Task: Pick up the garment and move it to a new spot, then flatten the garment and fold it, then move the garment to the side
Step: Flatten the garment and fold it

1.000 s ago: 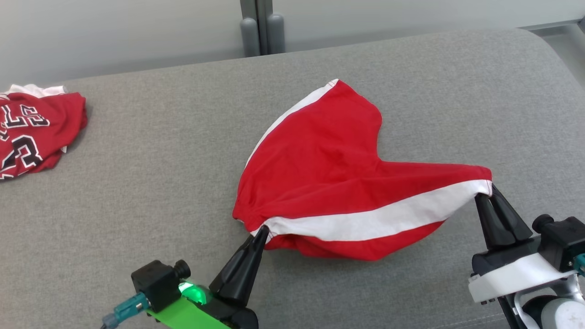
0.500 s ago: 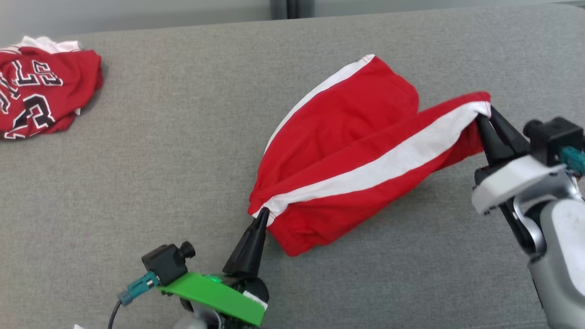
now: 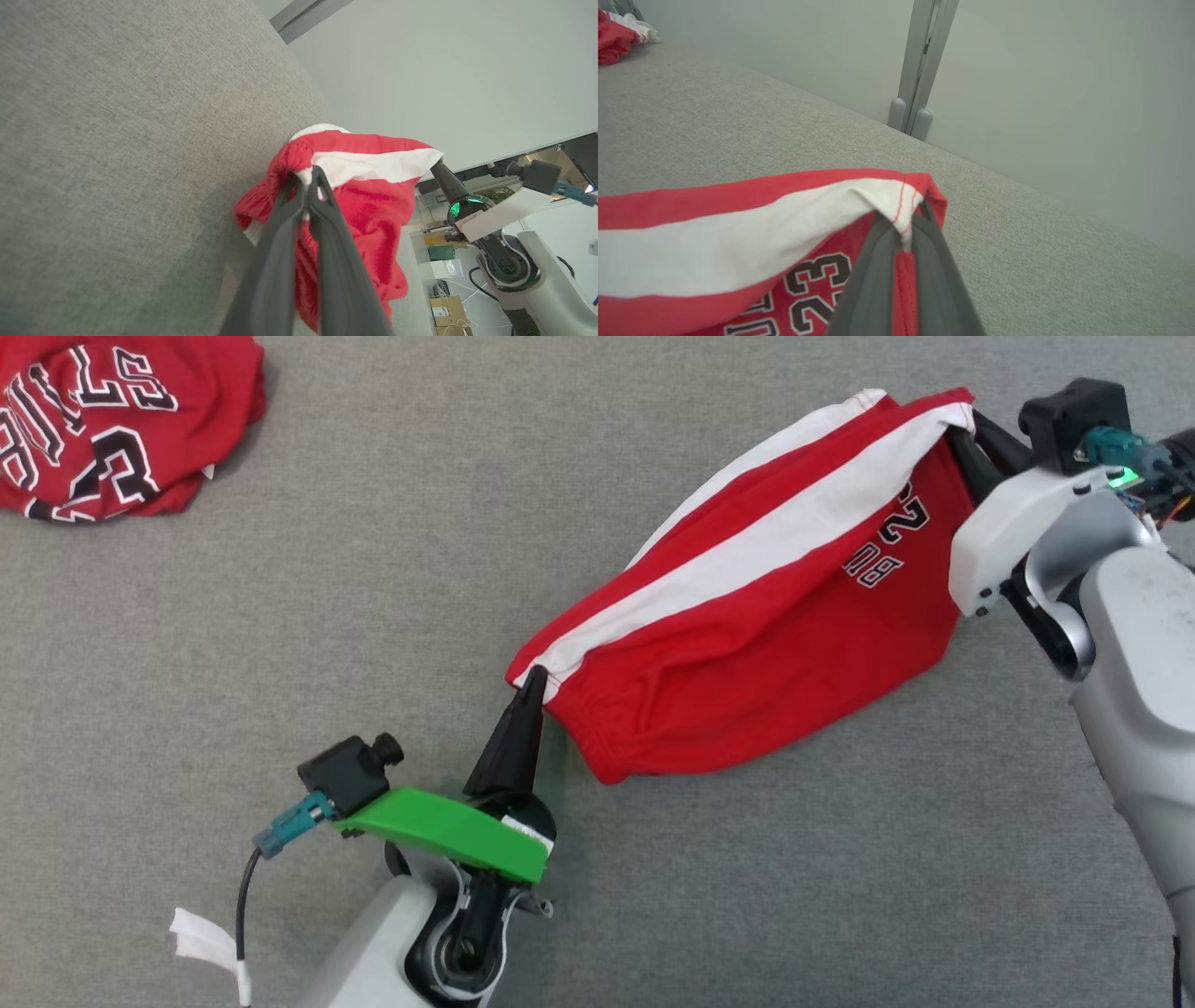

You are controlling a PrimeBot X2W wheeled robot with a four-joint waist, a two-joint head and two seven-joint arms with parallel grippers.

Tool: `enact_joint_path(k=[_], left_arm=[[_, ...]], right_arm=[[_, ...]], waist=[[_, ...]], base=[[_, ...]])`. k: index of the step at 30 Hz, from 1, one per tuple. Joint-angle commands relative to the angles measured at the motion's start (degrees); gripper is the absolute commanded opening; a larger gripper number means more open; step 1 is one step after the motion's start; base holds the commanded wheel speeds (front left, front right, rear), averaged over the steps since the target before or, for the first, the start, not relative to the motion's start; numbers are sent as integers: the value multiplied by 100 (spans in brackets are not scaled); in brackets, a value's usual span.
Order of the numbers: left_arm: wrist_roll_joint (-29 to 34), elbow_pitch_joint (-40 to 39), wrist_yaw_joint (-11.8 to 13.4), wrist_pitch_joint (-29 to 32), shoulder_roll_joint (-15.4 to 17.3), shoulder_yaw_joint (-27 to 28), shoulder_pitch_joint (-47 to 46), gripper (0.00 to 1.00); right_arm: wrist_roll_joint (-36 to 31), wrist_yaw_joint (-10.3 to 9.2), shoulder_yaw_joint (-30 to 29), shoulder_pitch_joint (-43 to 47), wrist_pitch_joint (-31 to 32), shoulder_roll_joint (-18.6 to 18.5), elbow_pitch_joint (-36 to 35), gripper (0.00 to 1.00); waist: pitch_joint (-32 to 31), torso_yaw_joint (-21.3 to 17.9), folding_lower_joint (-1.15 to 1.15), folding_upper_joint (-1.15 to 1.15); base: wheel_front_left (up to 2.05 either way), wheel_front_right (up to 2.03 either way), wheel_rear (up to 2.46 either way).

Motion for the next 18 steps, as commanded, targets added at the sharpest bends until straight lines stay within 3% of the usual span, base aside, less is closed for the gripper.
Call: enact_joint_path(k=[1,9,11,12,13,14,15,16,17,18], left_arm=[[-23,38,-27,-12,-22,5,-172,0],[-127,289,-30,-11,-112,-249,-570,0],[-121,354,-25,-13,-107,-309,-614,0],[-94,386,-25,-14,-99,-325,-625,0],[-36,416,-25,-16,-76,-352,-637,0],[1,432,-25,-18,-58,-362,-633,11],[32,442,-25,-20,-46,-349,-612,36],[57,434,-25,-23,-40,-318,-585,71],[108,417,-25,-24,-23,-299,-542,100],[135,402,-25,-22,-14,-281,-502,100]], right_arm=[[45,-8,74,-184,-33,-15,175,0],[33,-8,469,-1086,-153,48,1477,0],[43,-8,513,-1203,-237,69,1716,43],[41,-8,530,-1239,-305,81,1812,100],[36,-8,549,-1277,-380,98,1926,100],[36,-8,570,-1301,-431,113,2008,100],[39,-8,601,-1332,-505,136,2101,100],[40,-8,623,-1357,-572,153,2167,100],[49,-8,657,-1375,-636,171,2251,100],[61,-8,682,-1386,-699,183,2306,100]], waist=[[216,170,0,0],[411,272,0,0],[401,282,0,0],[390,286,0,0],[366,287,0,0],[345,286,0,0],[311,280,0,0],[282,270,0,0],[240,255,0,0],[205,243,0,0]], base=[[0,0,0],[0,0,0],[0,0,0],[0,0,0],[0,0,0],[0,0,0],[0,0,0],[0,0,0],[0,0,0],[0,0,0]])
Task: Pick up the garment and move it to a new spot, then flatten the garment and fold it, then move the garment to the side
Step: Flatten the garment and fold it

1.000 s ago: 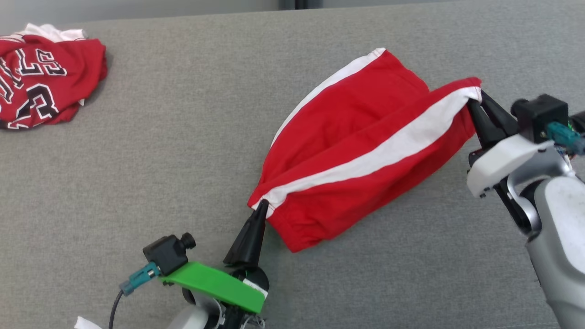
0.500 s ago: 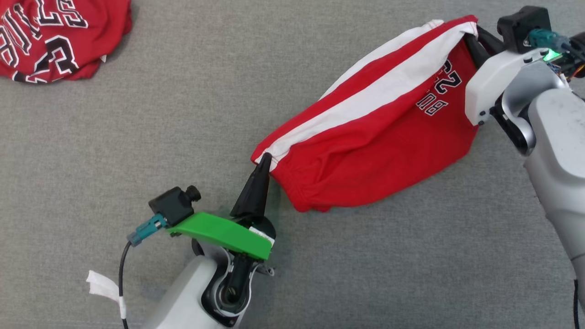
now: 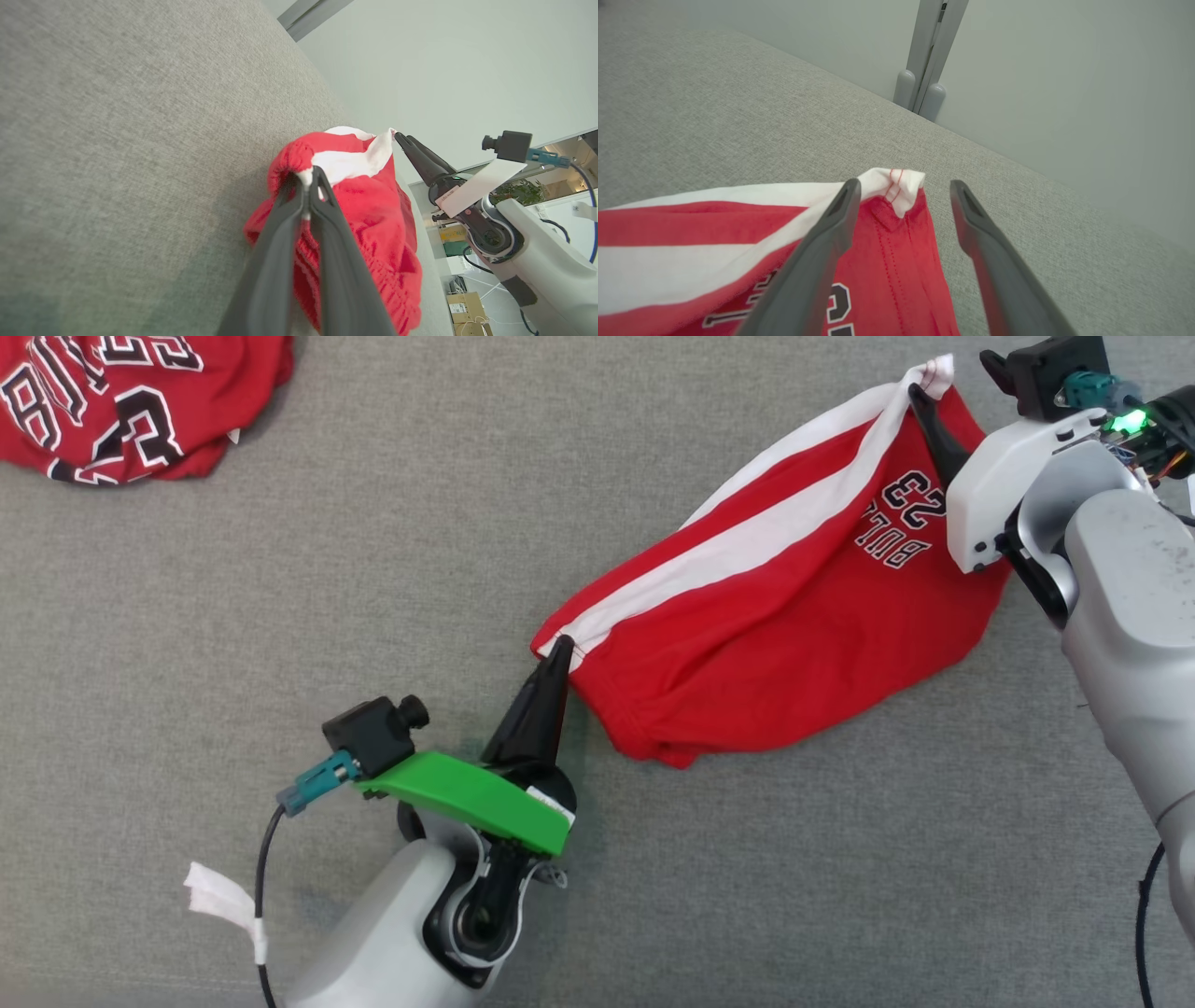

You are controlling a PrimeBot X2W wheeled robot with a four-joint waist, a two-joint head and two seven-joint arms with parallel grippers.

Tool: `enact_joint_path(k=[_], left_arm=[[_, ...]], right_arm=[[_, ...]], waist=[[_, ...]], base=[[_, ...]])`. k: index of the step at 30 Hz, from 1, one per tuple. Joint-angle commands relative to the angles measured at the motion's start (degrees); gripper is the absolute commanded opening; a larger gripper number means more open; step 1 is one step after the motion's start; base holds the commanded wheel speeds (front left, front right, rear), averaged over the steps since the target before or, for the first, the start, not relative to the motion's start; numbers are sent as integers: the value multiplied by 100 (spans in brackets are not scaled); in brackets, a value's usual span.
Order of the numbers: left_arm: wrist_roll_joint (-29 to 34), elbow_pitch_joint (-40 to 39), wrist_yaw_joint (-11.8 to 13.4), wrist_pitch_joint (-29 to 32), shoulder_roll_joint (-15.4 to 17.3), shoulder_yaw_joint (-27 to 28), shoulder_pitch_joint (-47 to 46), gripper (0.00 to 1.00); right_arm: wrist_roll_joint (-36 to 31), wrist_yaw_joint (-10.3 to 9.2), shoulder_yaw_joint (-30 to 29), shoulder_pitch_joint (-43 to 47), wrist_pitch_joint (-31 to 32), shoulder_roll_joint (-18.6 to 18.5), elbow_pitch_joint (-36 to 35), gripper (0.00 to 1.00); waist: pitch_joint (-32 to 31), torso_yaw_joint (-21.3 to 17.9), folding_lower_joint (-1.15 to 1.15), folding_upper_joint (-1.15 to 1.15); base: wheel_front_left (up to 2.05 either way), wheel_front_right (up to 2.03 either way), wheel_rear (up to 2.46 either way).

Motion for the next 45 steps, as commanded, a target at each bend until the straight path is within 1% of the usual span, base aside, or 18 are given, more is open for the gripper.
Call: enact_joint_path(k=[1,6,10,14,20,26,33,34,35,36,37,38,42,45], left_arm=[[151,-33,-18,-13,84,43,104,100],[627,-184,135,-16,233,186,336,100],[1161,-370,267,-13,366,409,619,100],[1665,-548,443,-12,466,796,930,100],[2285,-788,595,-12,536,1449,1221,100],[2575,-936,562,-12,331,2080,1406,100],[2987,-868,474,-12,180,2368,1488,100],[3030,-854,449,-13,163,2409,1490,100],[3065,-848,434,-12,150,2434,1492,100],[3104,-834,421,-12,128,2463,1495,100],[3137,-823,406,-13,109,2484,1493,100],[3183,-811,380,-12,91,2512,1482,100],[3298,-766,314,-12,18,2598,1384,100],[3390,-715,262,-13,-14,2657,1289,100]], right_arm=[[71,-8,47,-57,-104,13,100,100],[182,-8,214,-39,-314,46,369,100],[333,-8,318,-4,-353,1,568,100],[530,-8,426,74,-246,-115,759,100],[934,-8,578,224,59,-339,944,100],[1516,-8,823,469,452,-461,891,100],[2072,-7,1201,728,989,-583,747,100],[2169,-7,1258,765,1057,-596,699,82],[2249,-7,1293,782,1096,-605,653,42],[2326,-7,1334,790,1111,-622,601,27],[2380,-7,1369,795,1122,-632,564,8],[2463,-7,1399,803,1090,-636,510,0],[2633,-8,1369,771,700,-622,443,0],[2748,-8,1294,788,348,-514,487,0]], waist=[[-114,-48,0,0],[-367,-109,0,0],[-586,-128,0,0],[-727,-85,0,0],[-676,40,0,0],[-534,125,0,0],[-487,149,0,0],[-488,147,0,0],[-488,142,0,0],[-489,134,0,0],[-490,125,0,0],[-494,110,0,0],[-543,27,0,0],[-649,-68,0,0]], base=[[0,0,0],[0,0,0],[0,0,0],[0,0,0],[0,0,0],[0,0,0],[0,0,0],[0,0,0],[0,0,0],[0,0,0],[0,0,0],[0,0,0],[0,0,0],[0,0,0]])
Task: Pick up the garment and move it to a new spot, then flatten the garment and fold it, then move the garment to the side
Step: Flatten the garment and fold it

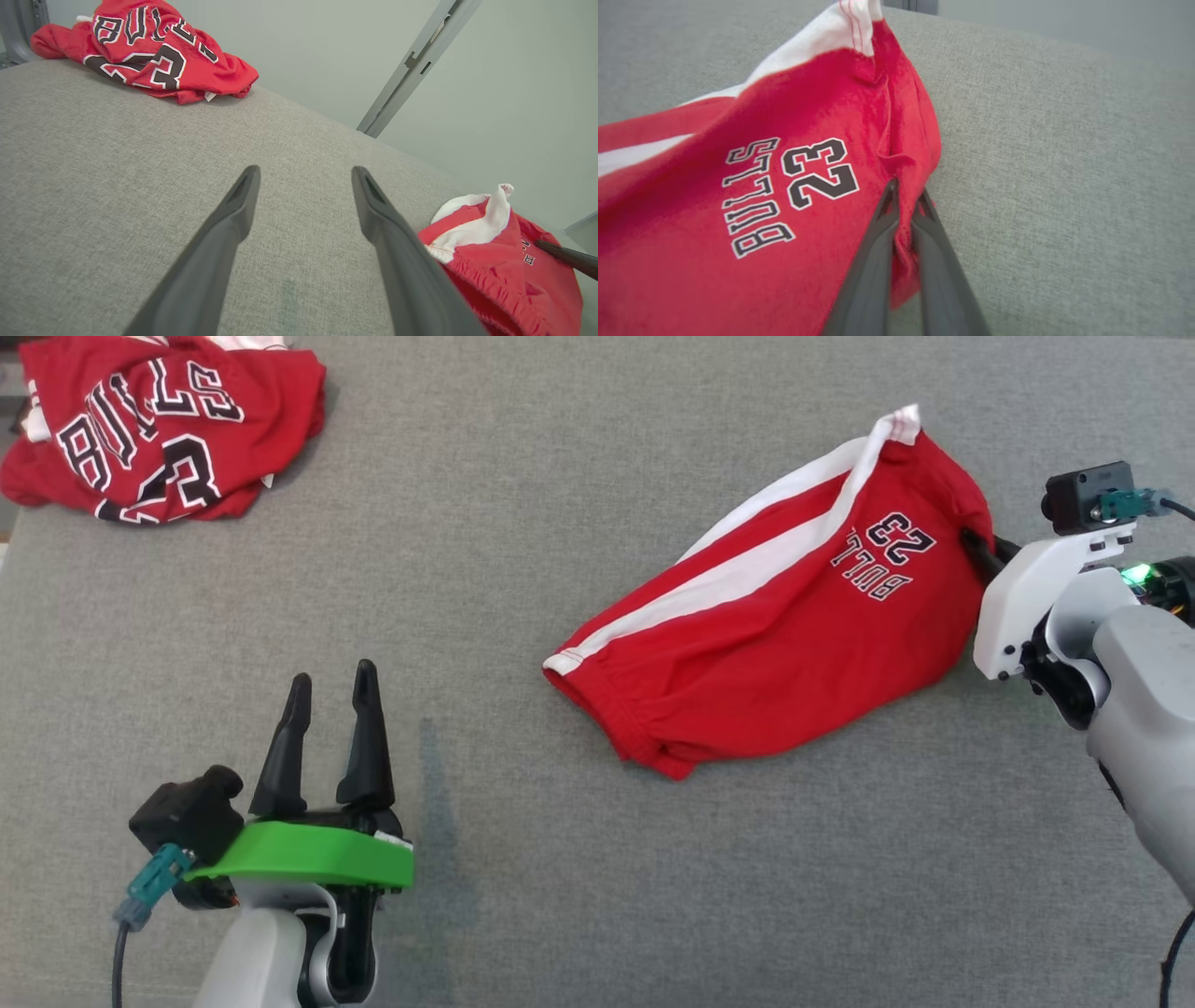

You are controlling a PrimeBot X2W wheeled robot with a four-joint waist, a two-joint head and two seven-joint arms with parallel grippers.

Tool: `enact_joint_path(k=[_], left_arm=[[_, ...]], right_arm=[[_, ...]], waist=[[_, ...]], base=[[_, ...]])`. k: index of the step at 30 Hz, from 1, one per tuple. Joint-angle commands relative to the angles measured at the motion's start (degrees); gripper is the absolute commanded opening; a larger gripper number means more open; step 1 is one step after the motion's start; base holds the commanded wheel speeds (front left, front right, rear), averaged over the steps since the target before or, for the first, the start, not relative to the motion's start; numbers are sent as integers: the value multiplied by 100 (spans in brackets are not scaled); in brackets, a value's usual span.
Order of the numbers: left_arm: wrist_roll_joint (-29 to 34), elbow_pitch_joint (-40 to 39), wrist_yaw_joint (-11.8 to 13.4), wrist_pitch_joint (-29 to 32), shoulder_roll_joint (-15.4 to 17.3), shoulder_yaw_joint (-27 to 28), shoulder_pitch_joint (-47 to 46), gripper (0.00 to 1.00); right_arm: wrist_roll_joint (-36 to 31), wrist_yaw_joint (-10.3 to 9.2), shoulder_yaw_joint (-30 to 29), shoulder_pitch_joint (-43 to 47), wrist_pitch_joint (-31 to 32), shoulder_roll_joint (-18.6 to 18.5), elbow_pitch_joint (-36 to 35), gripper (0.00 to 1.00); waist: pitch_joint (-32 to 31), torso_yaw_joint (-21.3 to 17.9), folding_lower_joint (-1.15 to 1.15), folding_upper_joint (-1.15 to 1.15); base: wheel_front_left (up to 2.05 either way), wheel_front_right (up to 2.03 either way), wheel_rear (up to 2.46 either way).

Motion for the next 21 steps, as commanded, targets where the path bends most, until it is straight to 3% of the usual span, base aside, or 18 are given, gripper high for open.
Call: enact_joint_path(k=[1,12,21], left_arm=[[68,26,-37,-3,-19,52,-108,100],[301,299,-144,-3,-32,302,98,100],[441,358,-191,-4,-96,122,290,100]], right_arm=[[79,-8,-34,136,-168,52,33,0],[577,-8,-167,970,-1249,423,-194,0],[427,-8,-772,1836,-1544,490,-306,0]], waist=[[-126,-114,0,0],[-749,-840,0,0],[-964,-1173,0,0]], base=[[0,0,0],[0,0,0],[0,0,0]])
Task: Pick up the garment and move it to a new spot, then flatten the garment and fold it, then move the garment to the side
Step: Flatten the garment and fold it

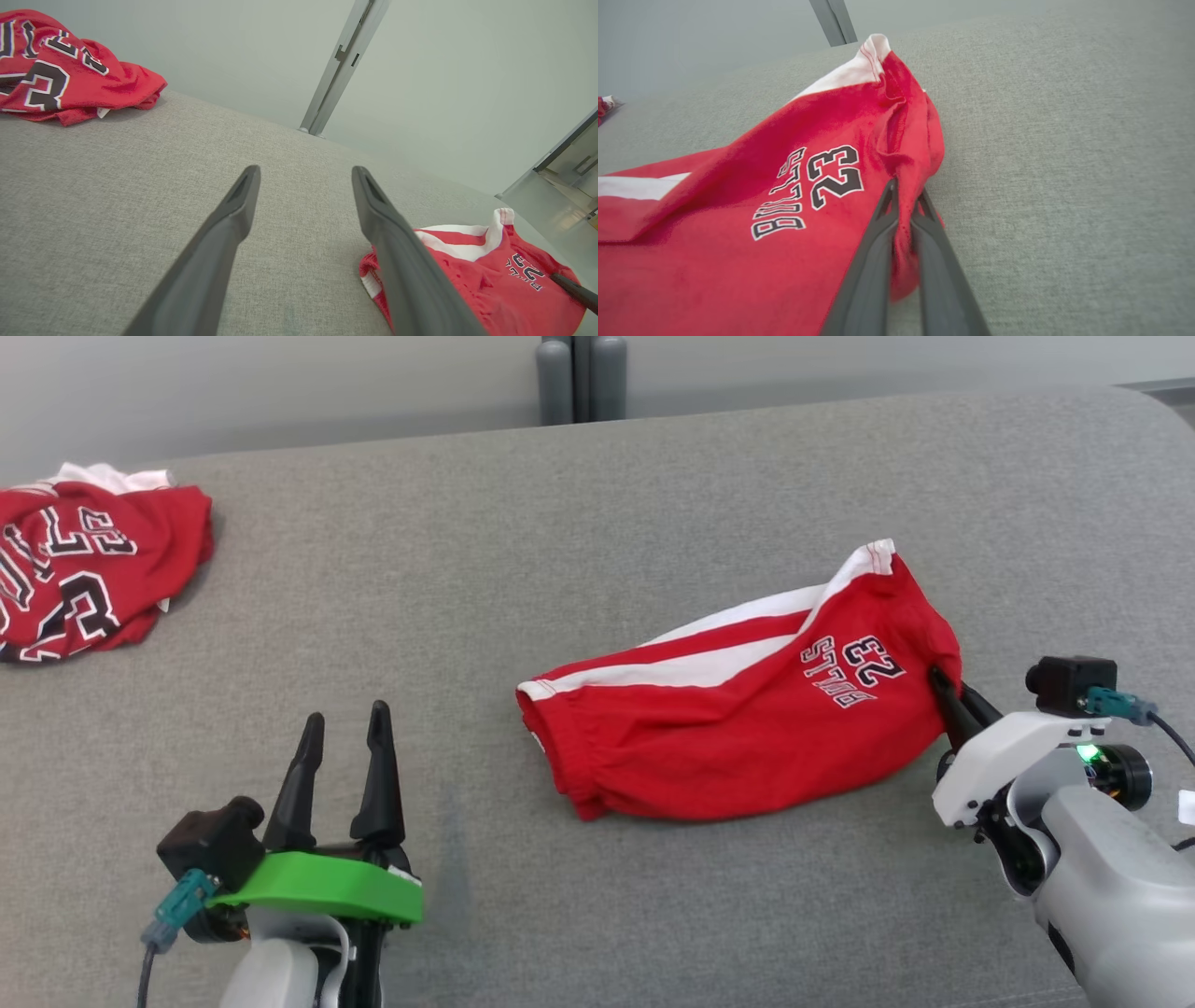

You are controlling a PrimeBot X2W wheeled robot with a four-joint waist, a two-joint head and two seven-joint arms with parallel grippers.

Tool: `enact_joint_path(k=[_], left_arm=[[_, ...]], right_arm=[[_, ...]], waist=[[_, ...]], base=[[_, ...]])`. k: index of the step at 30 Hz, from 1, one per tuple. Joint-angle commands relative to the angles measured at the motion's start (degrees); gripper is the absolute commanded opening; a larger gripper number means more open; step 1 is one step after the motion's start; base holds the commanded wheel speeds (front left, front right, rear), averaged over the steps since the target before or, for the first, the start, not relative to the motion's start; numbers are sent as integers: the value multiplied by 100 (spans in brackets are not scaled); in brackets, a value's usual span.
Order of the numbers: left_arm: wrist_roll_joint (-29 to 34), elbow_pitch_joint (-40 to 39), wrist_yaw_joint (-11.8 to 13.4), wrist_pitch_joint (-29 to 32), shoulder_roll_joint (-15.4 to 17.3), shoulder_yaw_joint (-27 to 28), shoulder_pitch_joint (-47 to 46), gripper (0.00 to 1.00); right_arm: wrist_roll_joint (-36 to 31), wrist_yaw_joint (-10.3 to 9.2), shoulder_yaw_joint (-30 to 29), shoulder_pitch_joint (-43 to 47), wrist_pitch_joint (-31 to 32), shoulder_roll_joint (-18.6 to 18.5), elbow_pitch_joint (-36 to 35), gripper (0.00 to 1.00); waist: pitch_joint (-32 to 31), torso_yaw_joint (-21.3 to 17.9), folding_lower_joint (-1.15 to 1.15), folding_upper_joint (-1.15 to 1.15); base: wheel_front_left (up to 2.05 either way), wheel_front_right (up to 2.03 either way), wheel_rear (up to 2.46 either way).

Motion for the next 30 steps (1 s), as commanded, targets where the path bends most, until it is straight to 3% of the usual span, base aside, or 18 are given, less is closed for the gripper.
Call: enact_joint_path(k=[1,11,15,21,30], left_arm=[[42,13,-25,-4,-7,-27,113,100],[124,78,-33,-4,-105,-254,203,100],[144,124,-38,-3,-118,-307,161,100],[136,161,-40,-4,-132,-317,145,100],[125,152,-46,-3,-156,-330,205,100]], right_arm=[[-98,-8,-191,152,-24,-29,-93,0],[-1213,-8,-1657,1054,-30,304,-798,0],[-1648,-7,-1808,984,-30,490,-972,0],[-2188,-7,-1531,863,207,891,-1593,0],[-2480,-8,-323,1296,997,1164,-2974,0]], waist=[[-141,-156,0,0],[-166,-61,0,0],[-152,29,0,0],[-198,166,0,0],[-311,333,0,0]], base=[[0,0,0],[0,0,0],[0,0,0],[0,0,0],[0,0,0]])
